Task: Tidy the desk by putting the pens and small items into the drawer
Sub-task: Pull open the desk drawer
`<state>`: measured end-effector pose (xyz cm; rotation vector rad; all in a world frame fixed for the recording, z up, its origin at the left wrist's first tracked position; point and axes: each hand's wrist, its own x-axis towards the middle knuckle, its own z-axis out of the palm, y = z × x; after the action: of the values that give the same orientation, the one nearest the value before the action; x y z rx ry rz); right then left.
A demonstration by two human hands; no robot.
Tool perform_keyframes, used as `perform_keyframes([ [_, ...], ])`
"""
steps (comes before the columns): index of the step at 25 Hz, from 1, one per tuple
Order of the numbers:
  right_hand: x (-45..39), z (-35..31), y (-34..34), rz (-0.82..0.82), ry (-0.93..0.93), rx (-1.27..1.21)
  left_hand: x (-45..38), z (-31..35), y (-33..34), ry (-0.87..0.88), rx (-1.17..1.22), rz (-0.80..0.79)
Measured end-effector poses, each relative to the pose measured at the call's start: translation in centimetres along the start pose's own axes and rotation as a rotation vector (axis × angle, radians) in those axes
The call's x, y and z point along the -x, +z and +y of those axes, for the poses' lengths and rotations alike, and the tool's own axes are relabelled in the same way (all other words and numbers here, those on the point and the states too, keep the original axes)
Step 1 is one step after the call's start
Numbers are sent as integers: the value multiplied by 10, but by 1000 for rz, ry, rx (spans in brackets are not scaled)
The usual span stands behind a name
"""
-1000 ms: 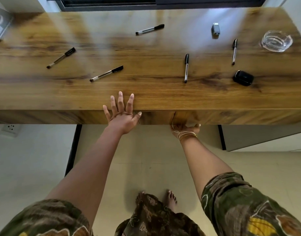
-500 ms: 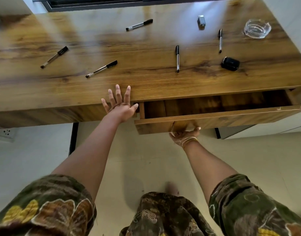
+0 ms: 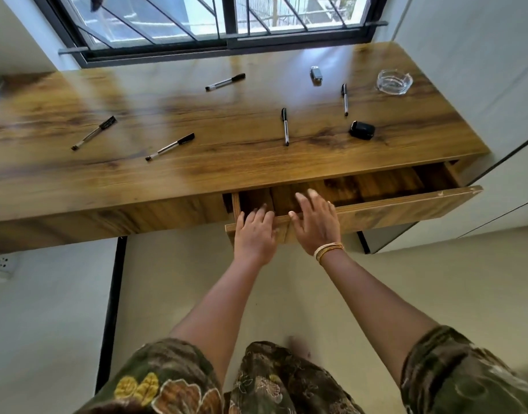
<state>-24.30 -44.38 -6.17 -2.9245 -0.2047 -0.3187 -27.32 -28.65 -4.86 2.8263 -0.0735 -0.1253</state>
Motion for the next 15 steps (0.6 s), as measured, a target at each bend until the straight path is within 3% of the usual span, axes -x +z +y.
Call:
perform_keyframes([
  [3, 10, -4, 1, -140, -53, 106, 1, -5, 1, 23, -54, -29],
  [15, 109, 5, -17, -145, -64, 113, 98, 21, 18, 33, -135, -69],
])
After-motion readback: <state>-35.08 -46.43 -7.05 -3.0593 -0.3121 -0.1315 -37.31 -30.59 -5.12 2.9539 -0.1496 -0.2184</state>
